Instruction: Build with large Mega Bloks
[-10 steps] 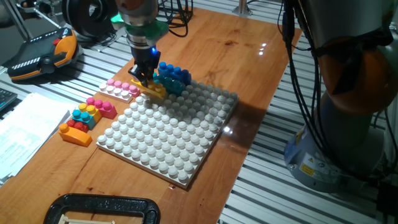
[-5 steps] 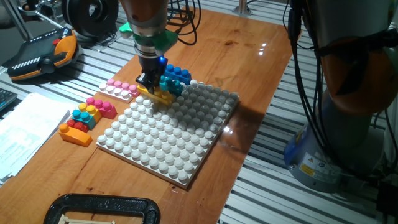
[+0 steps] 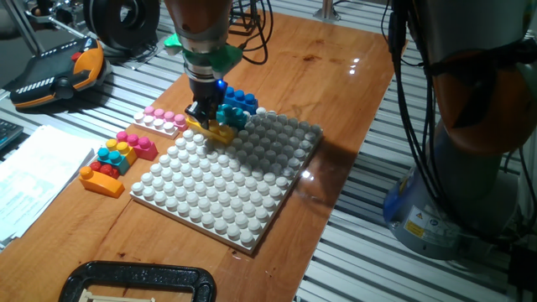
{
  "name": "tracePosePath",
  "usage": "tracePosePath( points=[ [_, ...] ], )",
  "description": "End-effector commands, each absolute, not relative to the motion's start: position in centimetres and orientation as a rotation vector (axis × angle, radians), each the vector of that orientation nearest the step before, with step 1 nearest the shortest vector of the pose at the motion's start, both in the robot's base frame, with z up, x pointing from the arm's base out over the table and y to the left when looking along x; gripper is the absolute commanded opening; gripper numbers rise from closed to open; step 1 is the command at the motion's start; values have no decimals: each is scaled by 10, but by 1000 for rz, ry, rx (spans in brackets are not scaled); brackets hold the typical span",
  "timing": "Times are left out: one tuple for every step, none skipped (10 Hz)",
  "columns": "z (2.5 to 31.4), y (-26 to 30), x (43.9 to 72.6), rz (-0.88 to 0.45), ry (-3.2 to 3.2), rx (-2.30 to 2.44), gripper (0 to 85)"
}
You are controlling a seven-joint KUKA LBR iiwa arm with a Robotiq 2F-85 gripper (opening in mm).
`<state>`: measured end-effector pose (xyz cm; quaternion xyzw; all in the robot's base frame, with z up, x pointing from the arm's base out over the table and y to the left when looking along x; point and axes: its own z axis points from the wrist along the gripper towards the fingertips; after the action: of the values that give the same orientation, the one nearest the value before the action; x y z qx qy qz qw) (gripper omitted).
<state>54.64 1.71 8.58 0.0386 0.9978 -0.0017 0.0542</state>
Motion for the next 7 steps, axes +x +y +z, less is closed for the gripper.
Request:
tracePosePath(
  points=[
    [84, 17, 546, -5, 3030, 112, 0],
    [82, 17, 546, -7, 3027, 108, 0],
    [82, 17, 545, -10, 3026, 105, 0],
    [81, 17, 545, -15, 3026, 100, 0],
    [80, 17, 545, -15, 3026, 98, 0],
    [78, 17, 546, -10, 3023, 98, 0],
    [76, 17, 546, -5, 3020, 98, 0]
  ],
)
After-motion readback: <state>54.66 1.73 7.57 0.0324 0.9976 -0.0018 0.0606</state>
